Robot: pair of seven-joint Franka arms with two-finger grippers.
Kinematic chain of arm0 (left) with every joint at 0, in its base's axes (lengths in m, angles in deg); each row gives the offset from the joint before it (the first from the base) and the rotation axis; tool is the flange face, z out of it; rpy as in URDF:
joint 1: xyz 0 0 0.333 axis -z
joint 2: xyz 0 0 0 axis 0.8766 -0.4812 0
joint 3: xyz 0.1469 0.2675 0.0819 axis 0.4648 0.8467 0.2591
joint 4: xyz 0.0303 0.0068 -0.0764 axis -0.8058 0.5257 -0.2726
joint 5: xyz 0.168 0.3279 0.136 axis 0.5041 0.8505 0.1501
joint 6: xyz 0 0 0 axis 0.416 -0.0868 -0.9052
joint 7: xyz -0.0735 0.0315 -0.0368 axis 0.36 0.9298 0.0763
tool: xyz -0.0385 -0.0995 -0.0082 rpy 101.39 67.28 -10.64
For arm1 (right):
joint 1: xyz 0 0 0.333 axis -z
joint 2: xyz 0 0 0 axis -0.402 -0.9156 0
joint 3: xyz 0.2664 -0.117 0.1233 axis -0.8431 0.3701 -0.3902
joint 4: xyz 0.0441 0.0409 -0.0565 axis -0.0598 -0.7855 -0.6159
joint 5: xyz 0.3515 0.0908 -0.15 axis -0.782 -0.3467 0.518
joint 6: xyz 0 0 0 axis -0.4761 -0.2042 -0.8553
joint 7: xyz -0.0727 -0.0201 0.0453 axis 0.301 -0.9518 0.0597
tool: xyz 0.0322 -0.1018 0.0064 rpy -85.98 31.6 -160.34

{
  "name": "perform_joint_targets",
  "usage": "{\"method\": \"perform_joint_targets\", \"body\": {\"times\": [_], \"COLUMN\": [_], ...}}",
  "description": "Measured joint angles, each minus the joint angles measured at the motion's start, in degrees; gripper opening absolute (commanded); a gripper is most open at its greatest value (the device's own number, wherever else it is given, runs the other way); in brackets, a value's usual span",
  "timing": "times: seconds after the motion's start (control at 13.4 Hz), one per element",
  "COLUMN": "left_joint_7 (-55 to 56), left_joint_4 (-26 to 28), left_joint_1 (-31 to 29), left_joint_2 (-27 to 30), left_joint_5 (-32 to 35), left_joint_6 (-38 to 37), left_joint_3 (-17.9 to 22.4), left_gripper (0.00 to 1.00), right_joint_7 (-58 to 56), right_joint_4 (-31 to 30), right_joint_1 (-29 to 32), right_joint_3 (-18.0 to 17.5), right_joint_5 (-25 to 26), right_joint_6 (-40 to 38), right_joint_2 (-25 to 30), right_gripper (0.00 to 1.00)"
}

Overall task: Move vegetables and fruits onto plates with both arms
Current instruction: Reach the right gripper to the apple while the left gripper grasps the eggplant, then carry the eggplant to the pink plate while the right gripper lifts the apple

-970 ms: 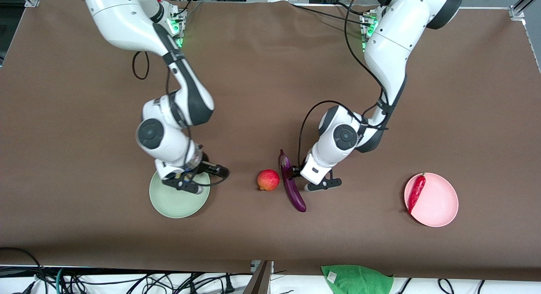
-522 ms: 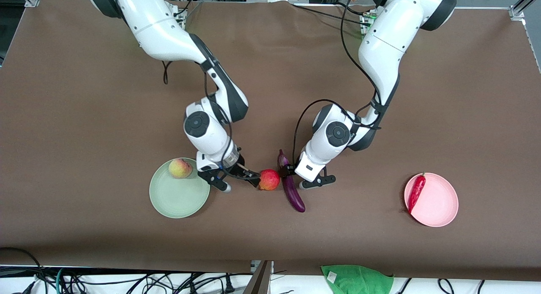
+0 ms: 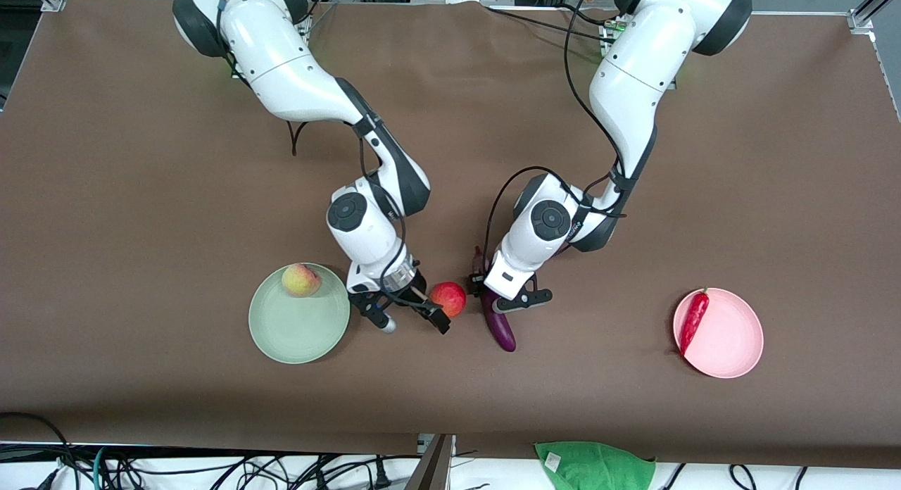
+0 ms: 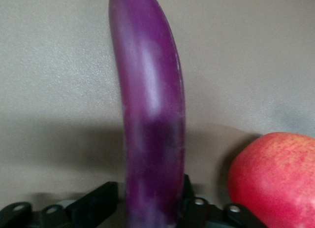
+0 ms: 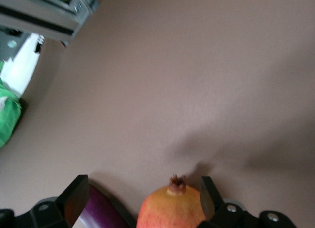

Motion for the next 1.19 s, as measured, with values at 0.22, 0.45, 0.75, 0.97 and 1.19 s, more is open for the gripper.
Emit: {"method": "perform_joint_targets", "body": {"times": [0.22, 0.45, 0.75, 0.97, 1.19], "left_joint_7": [0.0, -4.5, -24.9, -41.3, -57.1], "left_joint_4": [-0.6, -2.2, -2.9, -2.6, -1.0], "left_joint_1": [-0.7, -5.6, -15.9, -20.1, -23.6], "left_joint_2": [0.1, 1.7, 8.2, 10.5, 10.5], "left_joint_5": [0.1, 1.3, 1.4, 1.4, -0.1], "left_joint_6": [0.2, -5.4, -19.2, -24.6, -24.9], "left_joint_3": [0.4, 1.0, 2.3, 7.8, 13.9], "left_gripper": [0.0, 0.0, 0.0, 0.0, 0.0], "right_joint_7": [0.7, 0.9, 0.5, -4.2, -18.1], "right_joint_4": [-0.2, -3.0, -3.7, -3.4, -2.8], "right_joint_1": [-2.3, -5.0, -5.1, -4.3, 0.8], "right_joint_3": [0.1, 1.5, 2.5, 3.8, 5.3], "right_joint_5": [0.0, 0.0, 0.1, 0.7, 0.7], "right_joint_6": [0.2, 3.8, 5.7, -0.3, -17.1], "right_joint_2": [-1.3, -2.3, -2.4, -1.3, 4.1], "right_gripper": [1.0, 0.5, 0.0, 0.0, 0.0]}}
